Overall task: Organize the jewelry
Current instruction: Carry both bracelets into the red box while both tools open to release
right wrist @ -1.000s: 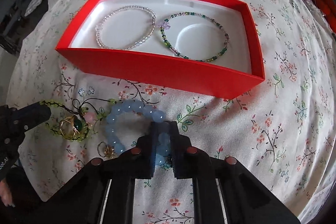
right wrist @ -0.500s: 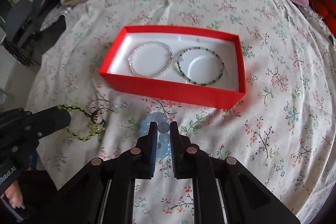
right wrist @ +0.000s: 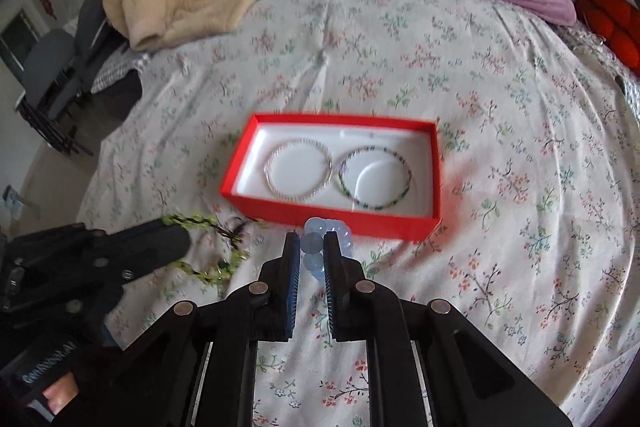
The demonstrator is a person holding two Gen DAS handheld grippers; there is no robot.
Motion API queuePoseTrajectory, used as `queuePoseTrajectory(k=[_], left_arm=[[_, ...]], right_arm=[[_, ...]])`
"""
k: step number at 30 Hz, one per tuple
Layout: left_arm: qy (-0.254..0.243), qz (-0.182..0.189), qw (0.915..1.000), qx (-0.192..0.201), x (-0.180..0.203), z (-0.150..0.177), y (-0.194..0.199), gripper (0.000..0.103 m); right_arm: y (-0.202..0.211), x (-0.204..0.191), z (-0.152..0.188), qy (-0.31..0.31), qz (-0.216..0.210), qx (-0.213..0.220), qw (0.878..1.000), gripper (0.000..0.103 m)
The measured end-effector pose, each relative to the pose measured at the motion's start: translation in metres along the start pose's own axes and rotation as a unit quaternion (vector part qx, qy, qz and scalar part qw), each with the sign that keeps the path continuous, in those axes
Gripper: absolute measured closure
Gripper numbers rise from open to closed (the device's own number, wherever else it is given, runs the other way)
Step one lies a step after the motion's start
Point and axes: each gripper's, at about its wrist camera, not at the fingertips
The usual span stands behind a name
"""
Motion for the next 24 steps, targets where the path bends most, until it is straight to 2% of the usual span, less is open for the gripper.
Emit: queuePoseTrajectory(k=[9,17,19,24], left_arm=[[0.017,0.015,0.9997,0.014,0.014,-0.021,-0.008,0.101],[0.064,0.059,0.9958,0.027,0.008,-0.047,-0.029,0.102],[0.076,0.056,0.9953,0.023,0.001,-0.050,-0.041,0.102],[0.097,0.021,0.9951,-0.001,-0.020,-0.051,-0.072,0.102]], right_arm=[[0.026,0.012,-0.019,-0.018,0.007,0.042,0.999,0.090],[0.027,0.026,-0.033,-0.041,0.009,0.059,0.997,0.090],[0.023,0.030,-0.035,-0.046,0.008,0.058,0.997,0.090],[0.010,0.037,-0.037,-0.053,0.014,0.046,0.997,0.090]])
Point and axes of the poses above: each gripper's, at about its wrist camera, not at the fingertips, and y roughly against the way its jaws point, x to its right, z to its underside, and after that the axes turned 11 degrees about y, right-handed
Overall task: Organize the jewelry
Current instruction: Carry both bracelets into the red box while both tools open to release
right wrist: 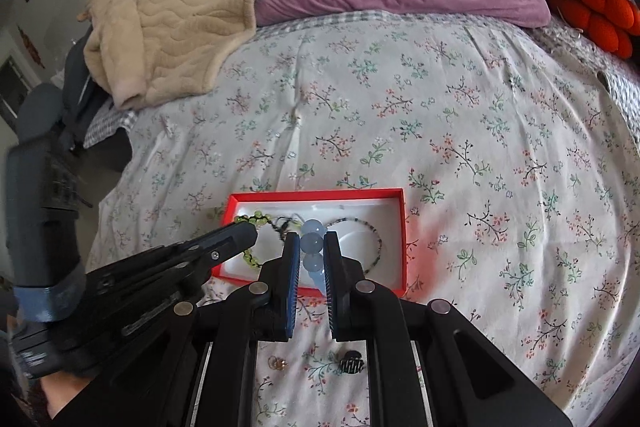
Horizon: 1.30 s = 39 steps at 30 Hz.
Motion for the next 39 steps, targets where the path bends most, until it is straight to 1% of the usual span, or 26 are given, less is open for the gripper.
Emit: queuePoseTrajectory(k=[4,9,13,14,16,20,27,33,36,38,39], left_arm=[[0.005,-0.032,0.9995,-0.004,-0.014,-0.002,-0.010,0.102],[-0.002,-0.058,0.9983,-0.005,-0.020,-0.002,-0.013,0.101],[-0.010,-0.077,0.9970,0.001,-0.023,-0.001,-0.010,0.101],[-0.010,-0.079,0.9968,0.001,-0.024,-0.002,-0.010,0.101],[-0.011,-0.085,0.9963,0.000,-0.026,-0.001,-0.009,0.101],[-0.014,-0.089,0.9959,-0.003,-0.028,-0.001,-0.008,0.101],[-0.024,-0.094,0.9953,0.001,-0.024,0.001,-0.006,0.101],[-0.045,-0.107,0.9932,0.004,-0.019,0.004,-0.007,0.099],[-0.051,-0.111,0.9925,0.006,-0.018,0.004,-0.006,0.093],[-0.051,-0.109,0.9927,0.006,-0.018,0.004,-0.006,0.087],[-0.051,-0.107,0.9929,0.006,-0.017,0.004,-0.005,0.086]], right_arm=[[-0.008,0.002,-0.001,-0.001,0.004,-0.007,1.000,0.090],[-0.014,-0.003,-0.003,0.005,0.001,-0.010,1.000,0.090],[-0.020,-0.014,-0.005,0.011,-0.022,-0.012,1.000,0.090],[-0.022,-0.016,-0.005,0.013,-0.029,-0.012,0.999,0.090],[-0.027,-0.017,-0.004,0.016,-0.027,-0.017,0.999,0.090],[-0.040,-0.009,-0.001,0.016,0.011,-0.034,0.999,0.090],[-0.048,0.010,0.003,0.001,0.026,-0.045,0.999,0.090],[-0.055,0.022,0.004,-0.003,0.043,-0.054,0.998,0.090],[-0.058,0.028,0.005,-0.010,0.044,-0.059,0.997,0.090],[-0.059,0.032,0.006,-0.018,0.043,-0.062,0.997,0.089],[-0.059,0.034,0.007,-0.022,0.041,-0.065,0.997,0.089]])
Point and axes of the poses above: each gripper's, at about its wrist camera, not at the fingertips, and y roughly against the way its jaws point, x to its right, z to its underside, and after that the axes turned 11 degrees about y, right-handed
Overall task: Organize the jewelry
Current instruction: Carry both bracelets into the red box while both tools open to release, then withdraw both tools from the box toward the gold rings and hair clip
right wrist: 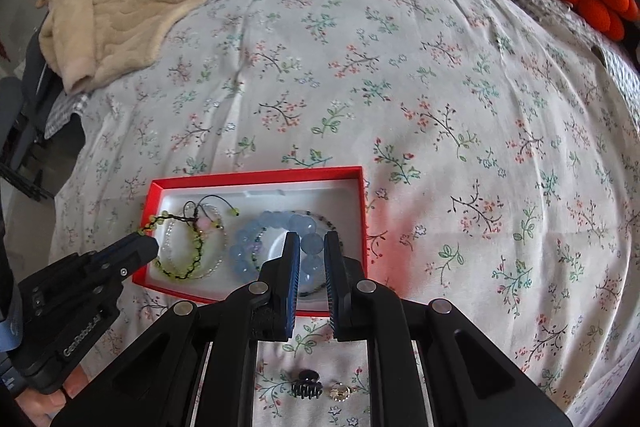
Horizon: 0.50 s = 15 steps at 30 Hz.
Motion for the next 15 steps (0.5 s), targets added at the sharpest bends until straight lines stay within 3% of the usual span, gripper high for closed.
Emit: queuePoseTrajectory(k=[2,6,15], left_arm=[[-0.003,0.001,1.0000,0.000,0.002,0.000,0.001,0.082],[-0.011,0.001,0.9999,0.002,0.005,0.003,0.005,0.077],[-0.028,-0.005,0.9996,0.007,0.010,0.011,0.016,0.059]], right_arm=[[0.001,0.002,0.001,-0.002,-0.008,-0.003,1.000,0.087],[0.007,0.002,0.003,0.000,-0.007,0.003,1.000,0.065],[0.020,0.006,0.010,-0.004,-0.010,0.008,1.000,0.061]])
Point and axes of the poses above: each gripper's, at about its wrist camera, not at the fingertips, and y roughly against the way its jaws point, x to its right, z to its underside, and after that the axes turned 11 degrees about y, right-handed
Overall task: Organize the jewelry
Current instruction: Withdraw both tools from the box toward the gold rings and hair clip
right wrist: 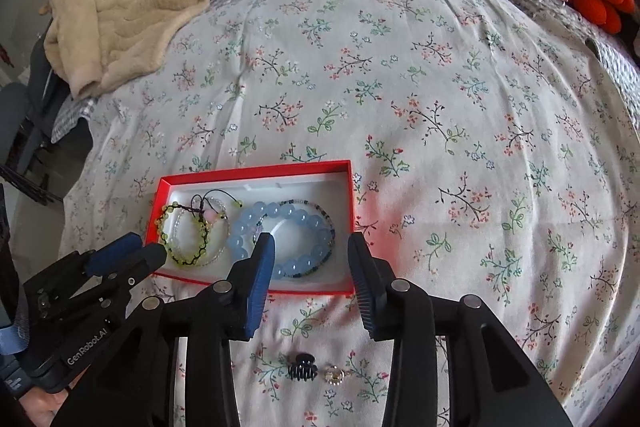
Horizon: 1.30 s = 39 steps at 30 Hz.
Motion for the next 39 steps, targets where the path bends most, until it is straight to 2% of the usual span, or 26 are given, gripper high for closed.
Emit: queuePoseTrajectory(k=[5,11,16,21,39], left_arm=[[-0.014,-0.007,0.9998,0.008,0.000,0.008,0.012,0.040],[-0.023,-0.021,0.9995,0.011,-0.004,0.020,0.024,0.022],[-0.036,-0.036,0.9987,0.010,-0.007,0.032,0.029,0.014],[-0.039,-0.045,0.9982,-0.002,-0.015,0.042,0.030,0.011],[-0.036,-0.066,0.9960,-0.049,-0.058,0.077,0.013,0.010]], right_arm=[[0.010,0.002,0.008,0.000,0.006,0.003,1.000,0.050],[0.018,0.002,0.020,0.011,0.016,0.001,1.000,0.041],[0.021,-0.001,0.033,0.029,0.025,-0.006,0.999,0.036],[0.021,-0.001,0.049,0.045,0.038,-0.020,0.998,0.030],[0.003,-0.001,0.094,0.078,0.051,-0.074,0.993,0.027]])
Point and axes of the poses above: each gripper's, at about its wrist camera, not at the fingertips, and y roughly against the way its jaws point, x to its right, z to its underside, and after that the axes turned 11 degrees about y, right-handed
